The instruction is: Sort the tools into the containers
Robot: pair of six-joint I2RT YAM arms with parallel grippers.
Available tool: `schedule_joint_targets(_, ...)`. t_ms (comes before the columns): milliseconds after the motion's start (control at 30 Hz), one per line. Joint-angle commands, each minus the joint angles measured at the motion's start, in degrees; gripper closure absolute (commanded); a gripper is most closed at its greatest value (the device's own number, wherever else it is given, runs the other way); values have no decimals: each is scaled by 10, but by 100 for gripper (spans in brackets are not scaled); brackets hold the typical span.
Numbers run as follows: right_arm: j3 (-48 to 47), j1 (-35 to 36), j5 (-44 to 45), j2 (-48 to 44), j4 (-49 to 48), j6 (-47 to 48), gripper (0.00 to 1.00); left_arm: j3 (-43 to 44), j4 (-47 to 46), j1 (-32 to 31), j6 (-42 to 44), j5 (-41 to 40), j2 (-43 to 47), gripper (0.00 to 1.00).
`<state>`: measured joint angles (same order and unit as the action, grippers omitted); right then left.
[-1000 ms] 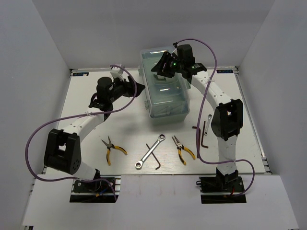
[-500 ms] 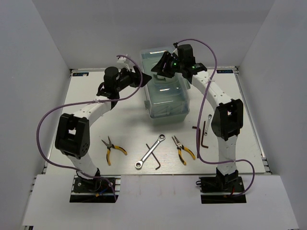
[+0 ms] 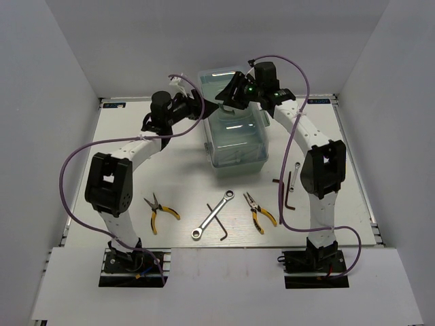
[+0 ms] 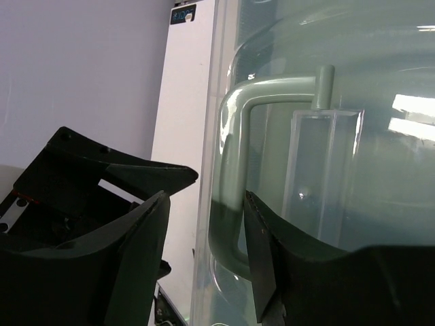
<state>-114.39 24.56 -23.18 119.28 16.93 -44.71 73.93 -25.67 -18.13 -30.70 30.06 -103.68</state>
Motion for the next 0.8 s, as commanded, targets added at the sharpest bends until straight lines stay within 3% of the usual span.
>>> schedule_joint_targets(0, 0, 7, -53, -36, -38, -25, 47, 37, -16, -2, -13, 15, 2, 24)
schedule_joint_targets(767, 12, -7, -78, -34, -62, -56, 47, 138, 110, -29, -7, 15, -68, 32)
